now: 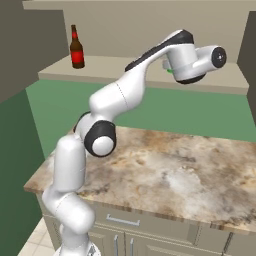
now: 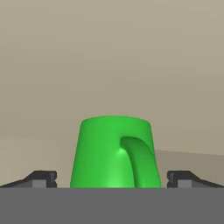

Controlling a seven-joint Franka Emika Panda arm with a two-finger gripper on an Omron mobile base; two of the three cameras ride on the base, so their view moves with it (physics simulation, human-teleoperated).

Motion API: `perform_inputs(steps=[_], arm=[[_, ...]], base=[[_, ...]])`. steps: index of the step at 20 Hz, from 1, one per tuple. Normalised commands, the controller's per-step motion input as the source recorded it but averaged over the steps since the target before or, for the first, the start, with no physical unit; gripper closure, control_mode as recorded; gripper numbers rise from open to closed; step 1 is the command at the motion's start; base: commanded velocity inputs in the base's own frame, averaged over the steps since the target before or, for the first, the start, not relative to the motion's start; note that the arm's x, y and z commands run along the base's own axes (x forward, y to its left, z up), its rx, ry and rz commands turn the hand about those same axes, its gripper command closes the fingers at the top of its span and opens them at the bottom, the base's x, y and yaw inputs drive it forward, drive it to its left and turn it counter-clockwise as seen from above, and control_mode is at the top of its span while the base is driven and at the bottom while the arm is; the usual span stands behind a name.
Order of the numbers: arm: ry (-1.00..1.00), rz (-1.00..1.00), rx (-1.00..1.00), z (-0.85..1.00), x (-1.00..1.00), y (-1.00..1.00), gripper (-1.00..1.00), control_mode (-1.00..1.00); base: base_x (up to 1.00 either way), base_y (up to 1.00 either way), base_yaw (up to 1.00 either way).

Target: Open the cabinet directly in front. Then move the beer and the mug to the dining counter with the jar on it.

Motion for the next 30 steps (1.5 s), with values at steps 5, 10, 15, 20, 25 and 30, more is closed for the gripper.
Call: perform_inputs(steps=[5, 10, 15, 20, 25, 30], arm=[[0.00, -0.01, -0.01, -0.14, 0.25, 0.13, 1.00, -1.00], [-0.01, -0.05, -0.02, -0.02, 0.12, 0.18, 1.00, -1.00], [-0.15, -0.09, 0.00, 0.00, -0.33, -0.01, 1.00, -1.00], [-0.19, -0.12, 0.00, -0.02, -0.59, 0.00, 1.00, -1.00], [-0.23, -0.12, 0.00, 0.00, -0.76, 0.09, 1.00, -1.00], [-0.10, -0.14, 0.00, 0.14, -0.74, 0.56, 1.00, -1.00]], base=[[0.00, 0.00, 0.00], [0.00, 0.00, 0.00], [0.00, 0.00, 0.00], [0.00, 0.00, 0.00], [0.00, 0.00, 0.00], [0.00, 0.00, 0.00]])
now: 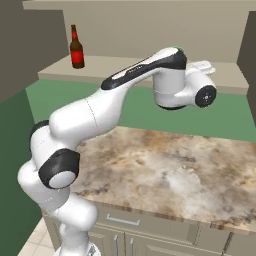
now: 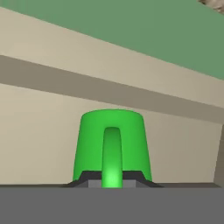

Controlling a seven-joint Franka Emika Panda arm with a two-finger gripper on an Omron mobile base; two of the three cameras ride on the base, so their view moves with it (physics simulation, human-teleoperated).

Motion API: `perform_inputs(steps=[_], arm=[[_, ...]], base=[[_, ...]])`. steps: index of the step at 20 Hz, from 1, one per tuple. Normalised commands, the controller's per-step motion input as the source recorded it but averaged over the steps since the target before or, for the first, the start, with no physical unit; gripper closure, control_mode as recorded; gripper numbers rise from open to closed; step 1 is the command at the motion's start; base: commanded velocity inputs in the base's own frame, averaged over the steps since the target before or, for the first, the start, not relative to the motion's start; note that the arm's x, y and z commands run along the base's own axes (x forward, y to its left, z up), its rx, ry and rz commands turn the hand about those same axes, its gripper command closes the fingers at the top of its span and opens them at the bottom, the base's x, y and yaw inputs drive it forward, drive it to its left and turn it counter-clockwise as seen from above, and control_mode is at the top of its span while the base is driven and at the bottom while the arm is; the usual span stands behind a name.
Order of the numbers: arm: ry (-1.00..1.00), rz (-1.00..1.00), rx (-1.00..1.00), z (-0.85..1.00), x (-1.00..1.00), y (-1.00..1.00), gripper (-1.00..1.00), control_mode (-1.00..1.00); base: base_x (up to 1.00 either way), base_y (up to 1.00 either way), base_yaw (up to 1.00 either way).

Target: Open the cabinet directly in front. Then move the beer and the mug to the dining counter with the jar on it.

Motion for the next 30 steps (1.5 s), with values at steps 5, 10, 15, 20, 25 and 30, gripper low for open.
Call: perform_inputs(steps=[5, 10, 15, 20, 25, 30], arm=[[0.02, -0.17, 0.00, 0.35, -0.76, 0.82, 1.00, -1.00], [0.19, -0.12, 0.00, 0.60, -0.83, 0.45, 1.00, -1.00], [0.26, -0.09, 0.00, 0.33, -0.95, 0.02, 1.00, -1.00], [0.21, -0.06, 0.00, -0.02, -0.90, 0.00, 1.00, -1.00], [0.16, 0.00, 0.02, -0.20, -0.64, 0.10, 1.00, -1.00], [0.14, 0.00, 0.03, -0.35, -0.44, 0.33, 1.00, -1.00]], base=[[0.00, 0.00, 0.00], [0.00, 0.00, 0.00], [0.00, 0.00, 0.00], [0.00, 0.00, 0.00], [0.00, 0.00, 0.00], [0.00, 0.00, 0.00]])
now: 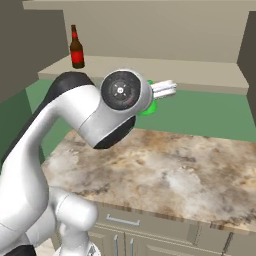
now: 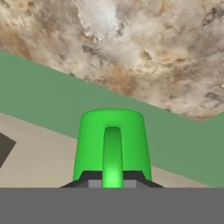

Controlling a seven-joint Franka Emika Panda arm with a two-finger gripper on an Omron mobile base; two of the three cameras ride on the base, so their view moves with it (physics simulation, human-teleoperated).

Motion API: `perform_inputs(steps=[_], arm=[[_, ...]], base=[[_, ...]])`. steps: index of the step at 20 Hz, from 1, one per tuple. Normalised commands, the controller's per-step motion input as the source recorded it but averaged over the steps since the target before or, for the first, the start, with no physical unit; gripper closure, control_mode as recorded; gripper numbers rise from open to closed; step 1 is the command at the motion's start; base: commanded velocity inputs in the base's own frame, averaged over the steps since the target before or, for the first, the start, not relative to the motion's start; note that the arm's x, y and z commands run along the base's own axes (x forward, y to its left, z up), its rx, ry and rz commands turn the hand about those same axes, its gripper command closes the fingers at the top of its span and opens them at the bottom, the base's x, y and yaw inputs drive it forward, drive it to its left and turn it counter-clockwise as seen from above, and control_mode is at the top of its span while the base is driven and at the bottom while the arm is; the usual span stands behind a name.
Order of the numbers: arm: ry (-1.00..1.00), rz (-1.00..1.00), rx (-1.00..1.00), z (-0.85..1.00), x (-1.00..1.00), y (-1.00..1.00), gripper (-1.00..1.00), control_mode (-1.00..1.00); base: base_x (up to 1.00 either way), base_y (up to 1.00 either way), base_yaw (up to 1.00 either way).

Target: Open the cabinet directly in front. Then move the beer and the mug to the dining counter with the jar on it.

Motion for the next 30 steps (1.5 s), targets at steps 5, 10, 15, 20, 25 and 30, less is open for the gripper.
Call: perform_inputs(steps=[5, 10, 15, 20, 25, 30], arm=[[-0.03, 0.00, 0.11, -0.74, -0.35, 0.37, 1.00, -1.00], [-0.03, 0.00, 0.08, -0.79, -0.14, 0.49, 1.00, -1.00], [0.07, 0.00, 0.02, -0.42, 0.00, 0.63, 1.00, -1.00], [0.10, 0.00, 0.00, -0.05, 0.17, 0.60, 1.00, -1.00], [0.03, 0.00, 0.00, -0.05, 0.30, 0.33, 1.00, -1.00], [0.00, 0.01, 0.04, -0.24, 0.33, 0.29, 1.00, -1.00]], base=[[0.00, 0.00, 0.00], [0.00, 0.00, 0.00], [0.00, 0.00, 0.00], [0.00, 0.00, 0.00], [0.00, 0.00, 0.00], [0.00, 0.00, 0.00]])
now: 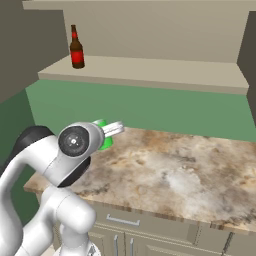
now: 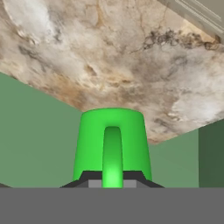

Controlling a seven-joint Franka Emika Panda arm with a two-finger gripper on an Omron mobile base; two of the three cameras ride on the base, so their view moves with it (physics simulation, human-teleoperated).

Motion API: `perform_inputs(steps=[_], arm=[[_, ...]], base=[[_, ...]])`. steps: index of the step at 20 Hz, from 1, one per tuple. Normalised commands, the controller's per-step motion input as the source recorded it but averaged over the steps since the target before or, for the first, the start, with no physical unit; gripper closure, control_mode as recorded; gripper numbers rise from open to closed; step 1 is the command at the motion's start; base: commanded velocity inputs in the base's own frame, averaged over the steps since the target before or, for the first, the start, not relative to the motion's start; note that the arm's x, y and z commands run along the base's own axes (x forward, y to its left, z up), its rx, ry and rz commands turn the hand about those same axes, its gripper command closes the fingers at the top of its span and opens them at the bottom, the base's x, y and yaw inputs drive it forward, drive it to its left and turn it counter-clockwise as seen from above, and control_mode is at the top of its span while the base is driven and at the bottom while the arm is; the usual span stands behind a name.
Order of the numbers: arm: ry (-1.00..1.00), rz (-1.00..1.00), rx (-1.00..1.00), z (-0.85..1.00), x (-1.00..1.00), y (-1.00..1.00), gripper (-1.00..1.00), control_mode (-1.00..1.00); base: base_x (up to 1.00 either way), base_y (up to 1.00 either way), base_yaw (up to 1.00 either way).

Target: Open the cabinet directly in front. Then move the beer and the mug to the dining counter with the jar on it.

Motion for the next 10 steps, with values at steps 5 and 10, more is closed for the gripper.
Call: perform_inputs(steps=[5, 10], arm=[[0.00, 0.01, 0.06, -0.23, 0.32, 0.26, 1.00, -1.00], [0.01, 0.01, 0.05, -0.08, 0.12, 0.18, 1.00, -1.00]], base=[[0.00, 0.00, 0.00], [0.00, 0.00, 0.00]])
